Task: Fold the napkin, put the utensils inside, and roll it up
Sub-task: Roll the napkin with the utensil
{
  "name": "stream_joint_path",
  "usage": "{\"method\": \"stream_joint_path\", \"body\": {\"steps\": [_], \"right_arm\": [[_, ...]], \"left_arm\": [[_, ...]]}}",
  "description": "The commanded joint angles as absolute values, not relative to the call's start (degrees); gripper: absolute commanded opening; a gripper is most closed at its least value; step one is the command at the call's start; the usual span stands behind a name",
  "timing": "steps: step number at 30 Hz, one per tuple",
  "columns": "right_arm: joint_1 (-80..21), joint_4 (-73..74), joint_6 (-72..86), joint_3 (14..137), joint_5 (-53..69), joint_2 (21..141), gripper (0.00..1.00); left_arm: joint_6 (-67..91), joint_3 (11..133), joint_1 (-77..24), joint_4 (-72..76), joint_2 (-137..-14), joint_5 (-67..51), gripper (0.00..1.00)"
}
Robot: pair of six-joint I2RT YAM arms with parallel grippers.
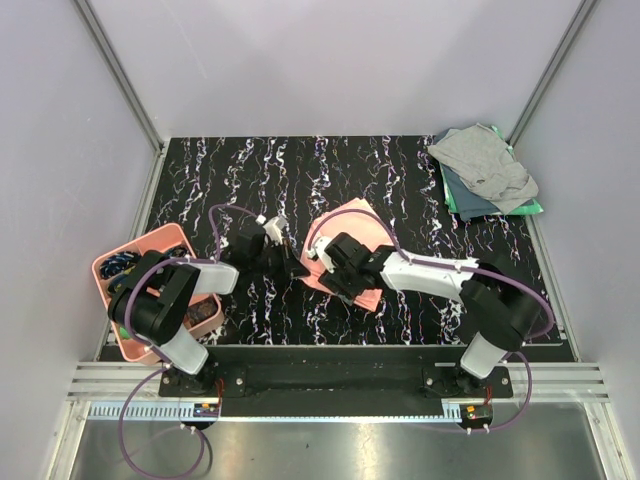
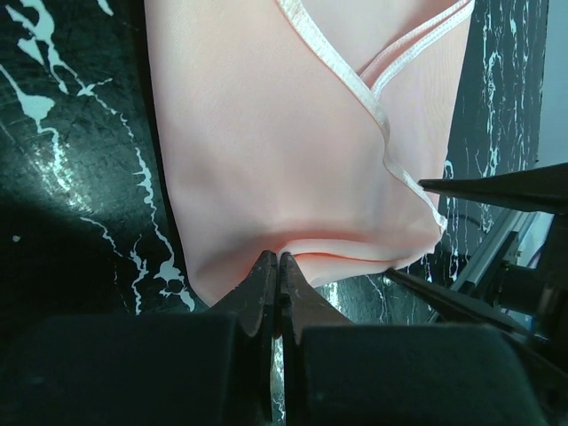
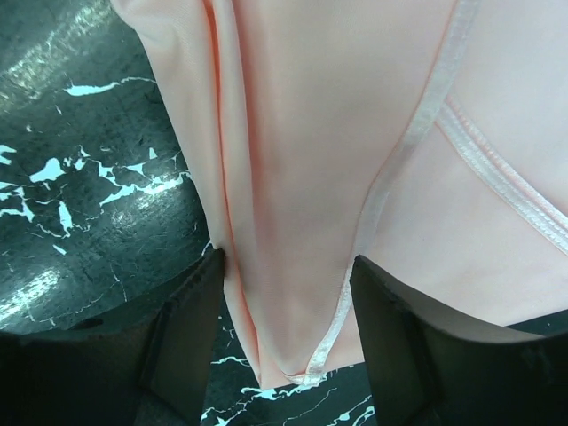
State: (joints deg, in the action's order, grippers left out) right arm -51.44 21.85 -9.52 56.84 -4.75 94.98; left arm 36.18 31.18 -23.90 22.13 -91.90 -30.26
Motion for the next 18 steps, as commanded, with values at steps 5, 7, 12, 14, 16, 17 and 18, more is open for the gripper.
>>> {"method": "stream_joint_path", "body": {"steps": [5,7,12,14,16,17,18], "right_arm": [[-56.51,20.66,-12.39,56.78,-13.08,96.06,0.65],[-57.21,20.74,-11.70,56.78,-13.62,95.89,0.65],[-57.39,20.57,-10.46,56.69,-12.75,94.48,0.65],[-57.39,20.57,-10.81,56.08,-12.66,95.62,0.60],[-57.39,21.09,-10.72,55.99,-12.48,96.59,0.56],[-57.39,21.44,-10.64,56.16,-12.05,97.20,0.55],[-57.39,21.97,-10.55,56.25,-11.95,97.47,0.52]], "left_arm": [[38.76,33.40,-22.33,22.33,-92.55,-32.96,0.00],[38.93,33.49,-22.15,21.97,-92.55,-32.96,0.00],[39.11,33.75,-21.97,21.18,-92.20,-32.87,0.00],[39.11,33.84,-21.88,20.83,-92.11,-32.78,0.00],[39.02,34.01,-21.80,20.31,-91.93,-32.78,0.00],[39.02,34.10,-21.80,20.22,-92.02,-32.87,0.00],[39.20,34.10,-21.71,20.21,-91.85,-32.78,0.00]]}}
